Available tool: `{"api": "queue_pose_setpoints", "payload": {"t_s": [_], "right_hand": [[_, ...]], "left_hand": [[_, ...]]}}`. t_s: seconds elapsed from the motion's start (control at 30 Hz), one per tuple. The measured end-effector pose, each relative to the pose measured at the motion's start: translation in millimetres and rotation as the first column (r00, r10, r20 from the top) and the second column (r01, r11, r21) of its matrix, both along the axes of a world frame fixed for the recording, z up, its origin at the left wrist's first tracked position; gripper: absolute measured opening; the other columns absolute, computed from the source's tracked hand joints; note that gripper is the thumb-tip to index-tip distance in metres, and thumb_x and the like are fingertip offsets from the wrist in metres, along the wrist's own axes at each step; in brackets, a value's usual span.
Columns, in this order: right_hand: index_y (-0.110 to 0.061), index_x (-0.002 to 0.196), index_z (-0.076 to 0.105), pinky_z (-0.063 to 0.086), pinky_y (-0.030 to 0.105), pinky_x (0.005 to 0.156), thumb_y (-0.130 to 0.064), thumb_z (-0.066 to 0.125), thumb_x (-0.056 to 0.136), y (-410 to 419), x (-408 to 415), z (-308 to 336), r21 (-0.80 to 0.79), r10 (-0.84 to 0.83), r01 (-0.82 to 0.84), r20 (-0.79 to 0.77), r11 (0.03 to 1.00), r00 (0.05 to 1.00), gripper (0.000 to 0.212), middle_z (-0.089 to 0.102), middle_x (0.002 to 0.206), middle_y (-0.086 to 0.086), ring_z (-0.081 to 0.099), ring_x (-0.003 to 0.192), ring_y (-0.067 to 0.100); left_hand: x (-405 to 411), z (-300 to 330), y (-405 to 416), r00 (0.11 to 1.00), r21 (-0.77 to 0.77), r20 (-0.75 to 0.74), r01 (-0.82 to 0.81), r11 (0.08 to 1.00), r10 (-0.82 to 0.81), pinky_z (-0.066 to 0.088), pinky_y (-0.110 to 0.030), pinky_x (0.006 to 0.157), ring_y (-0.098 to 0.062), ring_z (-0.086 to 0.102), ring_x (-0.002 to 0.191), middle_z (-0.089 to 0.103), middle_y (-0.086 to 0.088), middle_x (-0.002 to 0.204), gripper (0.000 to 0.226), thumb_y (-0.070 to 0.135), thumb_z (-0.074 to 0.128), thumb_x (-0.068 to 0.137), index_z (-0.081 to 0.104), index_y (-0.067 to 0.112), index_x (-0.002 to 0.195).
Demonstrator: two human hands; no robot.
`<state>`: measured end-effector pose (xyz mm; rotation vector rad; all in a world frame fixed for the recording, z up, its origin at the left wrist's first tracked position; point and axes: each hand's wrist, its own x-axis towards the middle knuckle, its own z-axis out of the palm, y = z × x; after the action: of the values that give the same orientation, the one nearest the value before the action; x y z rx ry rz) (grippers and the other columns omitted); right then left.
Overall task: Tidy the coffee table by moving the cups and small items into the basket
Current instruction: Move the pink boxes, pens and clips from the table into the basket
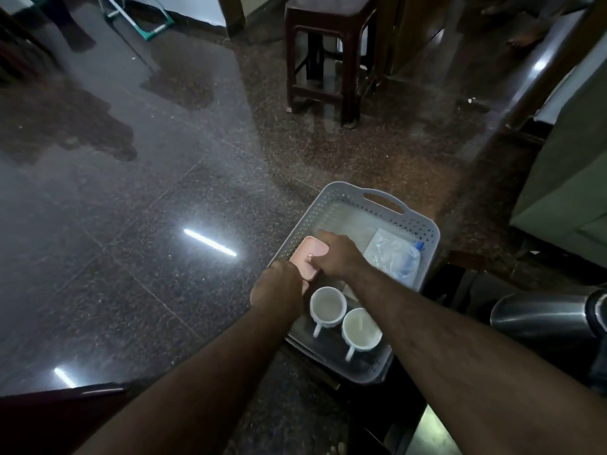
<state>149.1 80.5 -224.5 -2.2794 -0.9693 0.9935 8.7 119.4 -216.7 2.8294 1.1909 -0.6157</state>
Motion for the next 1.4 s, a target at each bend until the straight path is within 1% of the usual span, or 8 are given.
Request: {"api": "queue_pose_setpoints", "payload": {"t_s": [0.23, 0.4, 0.63, 0.97, 1.07, 1.17, 1.27, 1.4], "right_hand": [[-0.015, 0.148, 0.029, 0.042, 0.045, 0.106, -0.042, 0.065, 0.088, -74.9, 49.2, 53.2, -0.013, 0.07, -0.069, 0.306, 0.998, 0.949, 0.074, 0.041, 0.149, 0.011, 0.043, 0.135, 0.031], [-0.015, 0.156, 0.015, 0.029, 0.046, 0.116, -0.049, 0.06, 0.087, -195.2, 123.5, 116.7, -0.006, 0.014, -0.013, 0.634, 1.0, 0.773, 0.089, 0.022, 0.162, 0.007, 0.019, 0.15, 0.029], [-0.006, 0.157, 0.012, 0.016, 0.049, 0.122, -0.05, 0.061, 0.084, -424.1, 193.9, 201.3, -0.005, -0.172, 0.287, 0.789, 0.958, 0.59, 0.098, 0.009, 0.166, 0.012, 0.007, 0.153, 0.031], [-0.006, 0.157, -0.001, 0.01, 0.045, 0.124, -0.052, 0.06, 0.086, -655.9, 186.7, 189.9, -0.081, -0.395, 0.686, 0.767, 0.723, 0.506, 0.104, -0.006, 0.166, 0.013, -0.004, 0.154, 0.027], [-0.006, 0.157, -0.002, 0.009, 0.044, 0.124, -0.051, 0.059, 0.087, -687.2, 169.8, 166.1, -0.088, -0.453, 0.738, 0.739, 0.669, 0.499, 0.103, -0.007, 0.166, 0.013, -0.005, 0.154, 0.026], [-0.007, 0.157, -0.003, 0.01, 0.043, 0.124, -0.048, 0.056, 0.09, -714.5, 153.0, 128.9, -0.121, -0.5, 0.781, 0.706, 0.612, 0.501, 0.098, -0.008, 0.166, 0.011, -0.005, 0.154, 0.026], [-0.01, 0.158, 0.003, 0.019, 0.043, 0.122, -0.044, 0.054, 0.092, -737.2, 132.8, 82.5, -0.169, -0.601, 0.842, 0.63, 0.512, 0.491, 0.089, 0.005, 0.166, 0.011, 0.008, 0.153, 0.028], [-0.013, 0.149, 0.03, 0.041, 0.046, 0.107, -0.034, 0.062, 0.083, -757.9, 102.2, 11.9, -0.141, -0.801, 0.941, 0.494, 0.309, 0.337, 0.077, 0.042, 0.147, 0.012, 0.043, 0.135, 0.034]], "left_hand": [[34.7, 59.6, -32.4, 0.99, 0.162, 0.008, 0.138, 0.977, -0.141, 0.048, -0.034, 0.08, -0.029, 0.062, 0.101, 0.064, -0.009, 0.111, 0.032, 0.037, 0.049, 0.092, 0.064, 0.014, 0.108], [113.1, 106.5, -101.0, 0.926, 0.125, 0.243, 0.265, 0.956, -0.289, 0.047, -0.045, 0.09, -0.037, 0.058, 0.11, 0.063, -0.015, 0.108, 0.05, 0.052, 0.049, 0.088, 0.063, 0.007, 0.103], [233.3, 179.6, -263.7, 0.705, 0.237, 0.529, 0.413, 0.879, -0.473, 0.023, -0.051, 0.117, -0.038, 0.025, 0.146, 0.032, -0.024, 0.154, 0.078, 0.054, 0.031, 0.089, 0.04, -0.002, 0.143], [312.6, 176.6, -480.4, 0.536, 0.146, 0.511, 0.716, 0.682, -0.672, 0.012, -0.049, 0.12, -0.034, 0.003, 0.151, 0.005, -0.019, 0.162, 0.084, 0.058, 0.037, 0.093, 0.017, 0.001, 0.152], [311.0, 153.9, -515.9, 0.515, 0.105, 0.461, 0.777, 0.62, -0.723, 0.021, -0.048, 0.116, -0.033, 0.01, 0.15, 0.008, -0.016, 0.163, 0.086, 0.06, 0.038, 0.092, 0.016, 0.004, 0.153], [304.3, 121.9, -541.9, 0.509, 0.069, 0.383, 0.817, 0.573, -0.771, 0.036, -0.045, 0.103, -0.033, 0.035, 0.137, 0.029, -0.013, 0.155, 0.079, 0.059, 0.045, 0.089, 0.03, 0.008, 0.147], [298.7, 75.2, -555.4, 0.538, -0.097, 0.289, 0.839, 0.535, -0.792, 0.046, -0.041, 0.089, -0.029, 0.051, 0.119, 0.048, -0.007, 0.132, 0.052, 0.05, 0.052, 0.089, 0.049, 0.015, 0.128], [285.9, 12.6, -562.0, 0.607, -0.31, 0.152, 0.778, 0.546, -0.78, 0.051, -0.041, 0.088, -0.03, 0.058, 0.112, 0.055, -0.01, 0.126, 0.04, 0.037, 0.057, 0.089, 0.054, 0.014, 0.121]]}}
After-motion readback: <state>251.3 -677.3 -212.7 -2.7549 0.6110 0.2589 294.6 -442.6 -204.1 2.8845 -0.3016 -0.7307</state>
